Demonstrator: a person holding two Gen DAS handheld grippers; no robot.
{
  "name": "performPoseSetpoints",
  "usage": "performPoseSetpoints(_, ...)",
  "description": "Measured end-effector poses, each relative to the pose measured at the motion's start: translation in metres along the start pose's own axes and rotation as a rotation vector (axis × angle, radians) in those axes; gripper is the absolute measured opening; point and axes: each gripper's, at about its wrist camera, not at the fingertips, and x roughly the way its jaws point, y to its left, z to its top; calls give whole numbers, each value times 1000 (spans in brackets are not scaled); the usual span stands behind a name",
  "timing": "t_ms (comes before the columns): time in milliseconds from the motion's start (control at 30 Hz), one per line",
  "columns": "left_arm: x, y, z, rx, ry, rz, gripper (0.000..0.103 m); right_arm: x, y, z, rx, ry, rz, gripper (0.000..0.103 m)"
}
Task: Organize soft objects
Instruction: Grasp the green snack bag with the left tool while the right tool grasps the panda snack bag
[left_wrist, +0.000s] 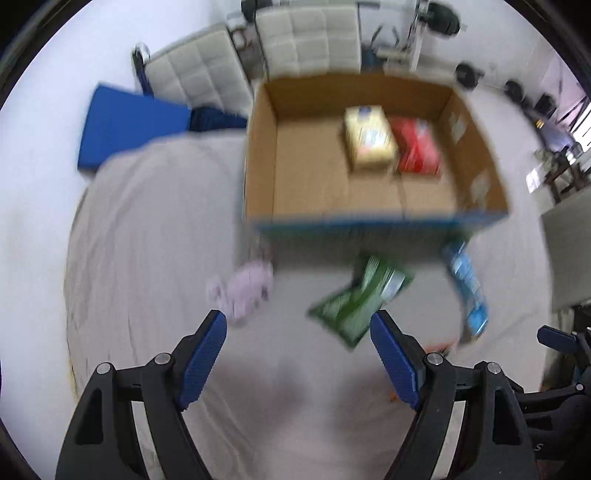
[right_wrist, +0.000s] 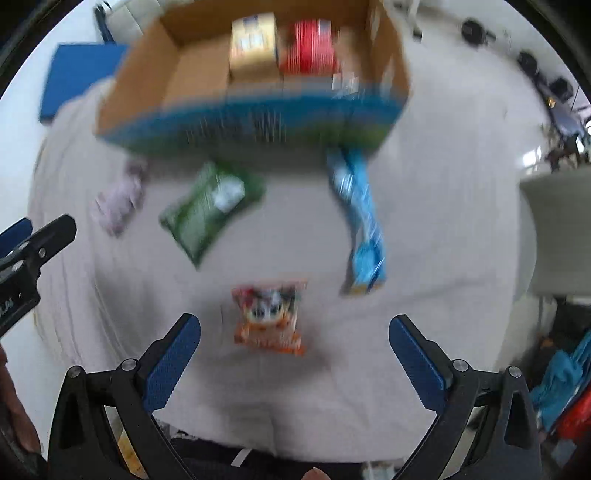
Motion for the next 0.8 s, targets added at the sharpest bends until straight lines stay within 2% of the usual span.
performPoseSetpoints(100,34,-5,-25,12,83,17,79,43,4,-13,16,76,0,103)
performPoseSetpoints(233,69,-9,-43,26,155,32,79,75,9,-18,28,111,-5,103)
performPoseSetpoints(400,87,-14,-47,41,179,45,79,104,16,-19,60,151,14,103)
performPoseSetpoints(467,90,-15,-47,44,186,44,79,113,17,-20,69,167,16,97)
performPoseSetpoints(533,93,-17,-47,51,190,45,79,122,17,-21,76,183,5,74)
performPoseSetpoints(567,95,-18,-46,53,191,43,79,125,16,-20,76,190,-5,68)
performPoseSetpoints(733,97,-24,-42,77,191,29,79,126,13,-26,76,189,0,58)
performPoseSetpoints(800,97,-29,-37,98,189,25,79,119,6,-27,82,186,2,49)
